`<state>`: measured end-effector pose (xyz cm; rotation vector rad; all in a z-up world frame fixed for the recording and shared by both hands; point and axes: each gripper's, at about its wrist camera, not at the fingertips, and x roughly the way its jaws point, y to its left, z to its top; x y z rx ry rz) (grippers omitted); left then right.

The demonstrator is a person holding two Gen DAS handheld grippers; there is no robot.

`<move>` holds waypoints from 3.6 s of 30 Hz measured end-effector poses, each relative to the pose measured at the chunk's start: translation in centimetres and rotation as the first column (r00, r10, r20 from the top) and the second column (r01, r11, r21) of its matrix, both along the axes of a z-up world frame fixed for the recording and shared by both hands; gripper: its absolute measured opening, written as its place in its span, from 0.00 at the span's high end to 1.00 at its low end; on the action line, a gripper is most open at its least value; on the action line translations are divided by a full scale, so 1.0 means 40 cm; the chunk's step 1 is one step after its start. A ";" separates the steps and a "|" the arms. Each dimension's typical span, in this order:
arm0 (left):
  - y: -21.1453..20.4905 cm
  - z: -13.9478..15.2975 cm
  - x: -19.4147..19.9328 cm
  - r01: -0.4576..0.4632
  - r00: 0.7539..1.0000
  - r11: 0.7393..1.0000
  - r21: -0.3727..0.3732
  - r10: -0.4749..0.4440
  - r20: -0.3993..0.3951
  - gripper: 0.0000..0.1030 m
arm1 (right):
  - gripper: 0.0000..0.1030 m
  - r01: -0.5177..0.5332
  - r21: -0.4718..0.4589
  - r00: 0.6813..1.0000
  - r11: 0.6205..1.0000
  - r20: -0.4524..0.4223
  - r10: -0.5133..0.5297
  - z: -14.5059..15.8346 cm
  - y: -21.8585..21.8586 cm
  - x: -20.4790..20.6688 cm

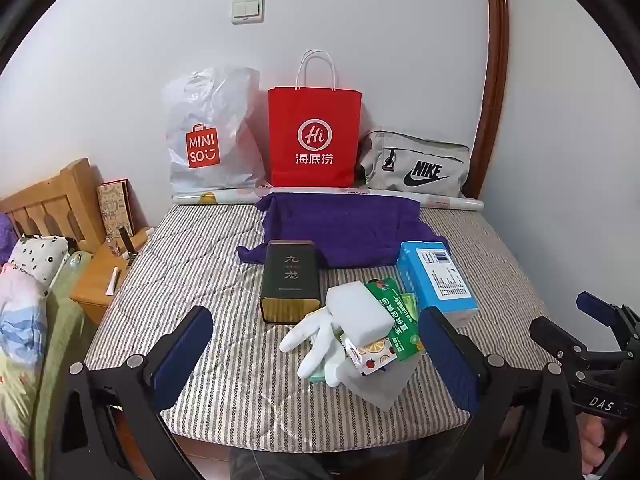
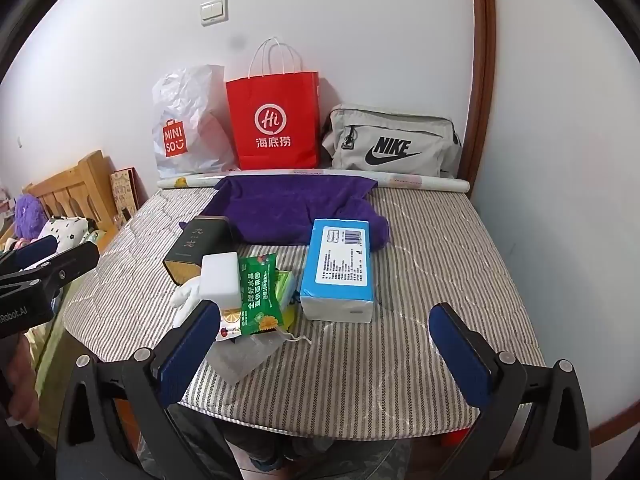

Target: Organize soft objects

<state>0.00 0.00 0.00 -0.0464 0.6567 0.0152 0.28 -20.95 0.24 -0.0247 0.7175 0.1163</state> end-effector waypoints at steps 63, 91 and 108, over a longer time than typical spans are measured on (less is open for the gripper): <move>-0.006 -0.132 0.112 0.085 0.992 0.986 -0.142 -0.097 -0.080 0.07 | 0.00 -0.025 0.018 0.999 1.000 -0.038 0.026 -0.078 -0.019 0.053; -0.130 -0.310 0.350 0.065 0.937 0.998 -0.019 -0.068 -0.344 0.42 | 0.00 -0.069 0.052 0.980 0.996 -0.186 0.077 -0.278 -0.063 0.197; 0.022 -0.215 0.282 0.056 0.967 0.997 -0.060 -0.069 -0.243 0.43 | 0.12 -0.253 0.022 0.953 0.967 -0.169 0.253 -0.277 0.121 0.268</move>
